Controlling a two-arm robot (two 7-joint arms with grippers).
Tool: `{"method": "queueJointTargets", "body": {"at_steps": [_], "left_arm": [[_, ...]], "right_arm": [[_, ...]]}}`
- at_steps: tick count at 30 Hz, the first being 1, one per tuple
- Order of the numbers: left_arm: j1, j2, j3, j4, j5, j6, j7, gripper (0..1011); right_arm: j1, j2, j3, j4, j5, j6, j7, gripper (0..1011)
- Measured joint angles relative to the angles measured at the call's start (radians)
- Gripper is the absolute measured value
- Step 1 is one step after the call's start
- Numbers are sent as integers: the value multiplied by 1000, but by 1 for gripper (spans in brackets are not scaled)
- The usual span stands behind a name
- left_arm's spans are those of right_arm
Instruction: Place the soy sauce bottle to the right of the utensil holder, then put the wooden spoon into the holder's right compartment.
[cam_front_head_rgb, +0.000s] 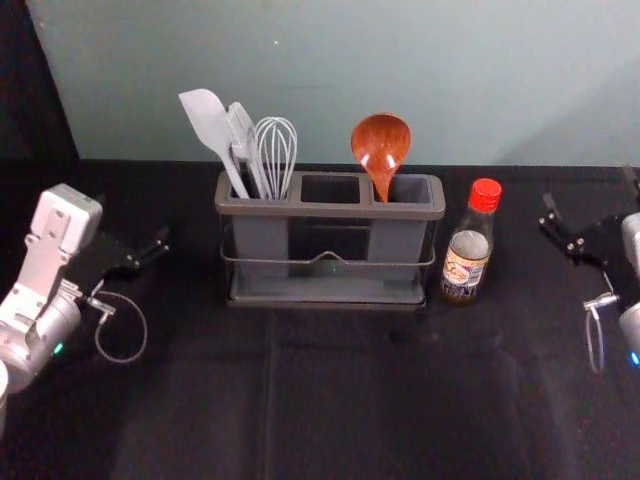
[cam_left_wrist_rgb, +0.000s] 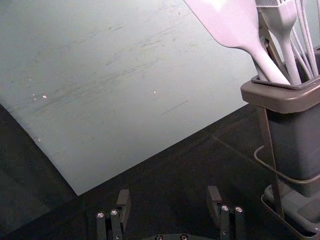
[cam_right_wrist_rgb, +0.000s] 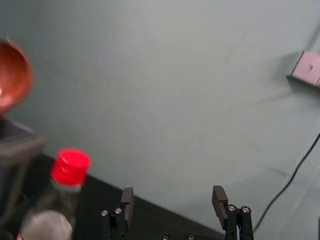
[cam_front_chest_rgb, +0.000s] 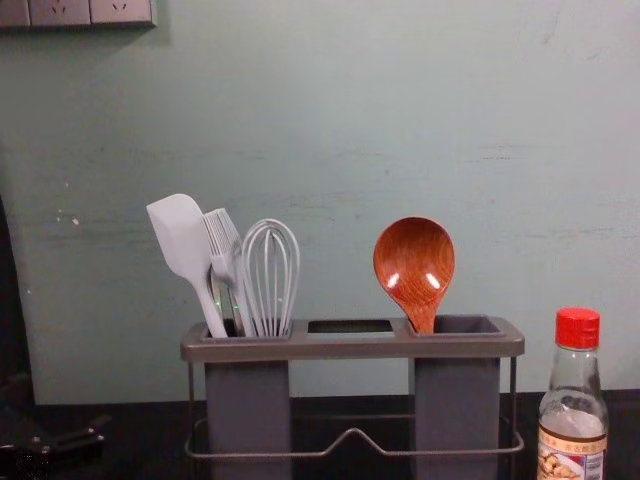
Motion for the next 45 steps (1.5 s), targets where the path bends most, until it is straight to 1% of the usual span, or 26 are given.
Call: {"method": "queueJointTargets", "body": {"at_steps": [1,3,4,5,8,10,13,15,16,19,20,22,24,25,27,29,30,33,35,39,42,45], "left_arm": [[0,0,0,0,0,0,0,1005],[0,0,0,0,0,0,0,1005],[0,0,0,0,0,0,0,1005],[0,0,0,0,0,0,0,1005],[0,0,0,0,0,0,0,1005],[0,0,0,0,0,0,0,1005],[0,0,0,0,0,0,0,1005],[0,0,0,0,0,0,0,1005],[0,0,0,0,0,0,0,1005],[0,0,0,0,0,0,0,1005],[0,0,0,0,0,0,0,1005],[0,0,0,0,0,0,0,1005],[0,0,0,0,0,0,0,1005],[0,0,0,0,0,0,0,1005],[0,0,0,0,0,0,0,1005],[0,0,0,0,0,0,0,1005],[0,0,0,0,0,0,0,1005],[0,0,0,0,0,0,0,1005],[0,0,0,0,0,0,0,1005],[0,0,0,0,0,0,0,1005],[0,0,0,0,0,0,0,1005],[0,0,0,0,0,0,0,1005]], "right_arm": [[12,0,1,15,-13,17,0,1004],[23,0,0,28,-24,33,2,1004],[37,3,-4,43,-38,51,3,1004],[37,3,-4,43,-38,51,3,1004],[78,13,-24,75,-75,94,20,1004],[95,18,-33,89,-88,109,29,1004],[147,26,-56,131,-112,140,49,1004],[168,28,-64,149,-119,148,54,1004],[189,28,-73,169,-124,156,59,1004],[222,27,-83,199,-128,164,65,1004],[245,25,-89,220,-130,169,68,1004],[267,22,-93,241,-130,174,72,1004],[286,17,-97,258,-128,178,74,1004],[305,12,-99,277,-123,181,75,1004],[321,7,-104,293,-118,183,79,1004],[344,-4,-108,323,-103,187,82,1004],[344,-4,-108,323,-103,187,82,1004],[353,-15,-104,338,-77,191,90,1004],[352,-19,-100,340,-50,197,108,1004],[342,-13,-98,327,-27,206,128,1004],[317,2,-96,283,-3,229,156,1004],[296,13,-95,253,9,237,168,1004]]}}
